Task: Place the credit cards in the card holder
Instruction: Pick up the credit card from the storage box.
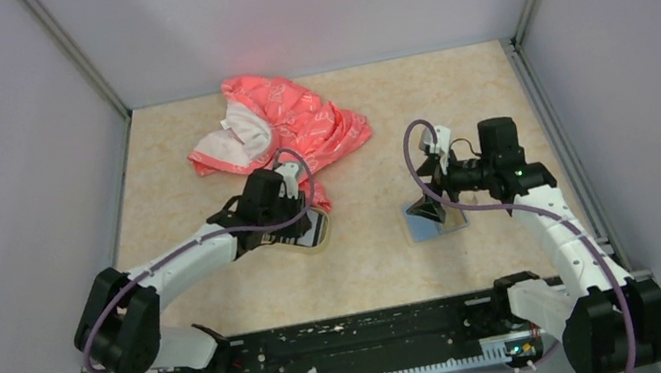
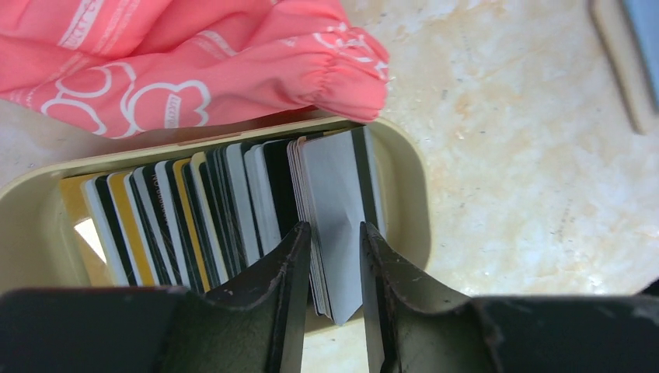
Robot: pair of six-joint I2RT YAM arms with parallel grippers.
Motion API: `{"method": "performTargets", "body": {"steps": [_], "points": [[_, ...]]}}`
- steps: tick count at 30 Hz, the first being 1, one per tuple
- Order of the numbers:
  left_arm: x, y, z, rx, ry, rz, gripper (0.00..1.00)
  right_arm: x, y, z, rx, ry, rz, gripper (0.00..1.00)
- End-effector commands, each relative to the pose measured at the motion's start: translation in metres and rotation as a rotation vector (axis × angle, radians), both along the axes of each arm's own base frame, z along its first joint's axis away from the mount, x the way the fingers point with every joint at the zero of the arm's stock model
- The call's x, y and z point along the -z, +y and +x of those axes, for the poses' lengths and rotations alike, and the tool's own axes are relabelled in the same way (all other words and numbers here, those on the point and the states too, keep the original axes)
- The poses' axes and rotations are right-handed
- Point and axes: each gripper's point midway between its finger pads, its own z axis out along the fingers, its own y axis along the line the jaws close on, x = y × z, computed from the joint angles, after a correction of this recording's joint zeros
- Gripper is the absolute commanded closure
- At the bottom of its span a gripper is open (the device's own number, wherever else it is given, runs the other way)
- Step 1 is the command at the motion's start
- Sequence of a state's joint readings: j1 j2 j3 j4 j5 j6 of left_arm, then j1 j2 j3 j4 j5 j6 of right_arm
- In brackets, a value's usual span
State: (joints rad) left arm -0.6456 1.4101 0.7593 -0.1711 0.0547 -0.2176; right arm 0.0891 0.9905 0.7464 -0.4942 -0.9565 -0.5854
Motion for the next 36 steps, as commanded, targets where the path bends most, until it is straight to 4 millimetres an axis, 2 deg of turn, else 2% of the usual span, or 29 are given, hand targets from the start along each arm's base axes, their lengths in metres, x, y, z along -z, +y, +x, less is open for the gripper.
{"method": "performTargets", "body": {"steps": [1,5,17,30,36], "points": [[-0.03,-0.023,-0.002,0.055,-0.028,-0.141,0.65,-0.007,0.002,0.004,-0.018,-0.05,0.001,0.03],[-0.033,-0.028,-0.004,0.072,-0.019,-0.176,0.65,-0.007,0.002,0.004,-0.018,-0.05,0.0,0.03],[-0.011,-0.036,-0.006,0.1,0.052,-0.202,0.65,-0.009,0.002,0.003,-0.018,-0.054,0.0,0.03],[0.01,-0.018,0.005,0.039,0.08,-0.107,0.47,-0.009,0.002,0.003,-0.02,-0.054,0.001,0.03],[0.012,-0.012,0.009,0.025,0.11,-0.152,0.57,-0.009,0.002,0.003,-0.02,-0.055,0.001,0.03]]}}
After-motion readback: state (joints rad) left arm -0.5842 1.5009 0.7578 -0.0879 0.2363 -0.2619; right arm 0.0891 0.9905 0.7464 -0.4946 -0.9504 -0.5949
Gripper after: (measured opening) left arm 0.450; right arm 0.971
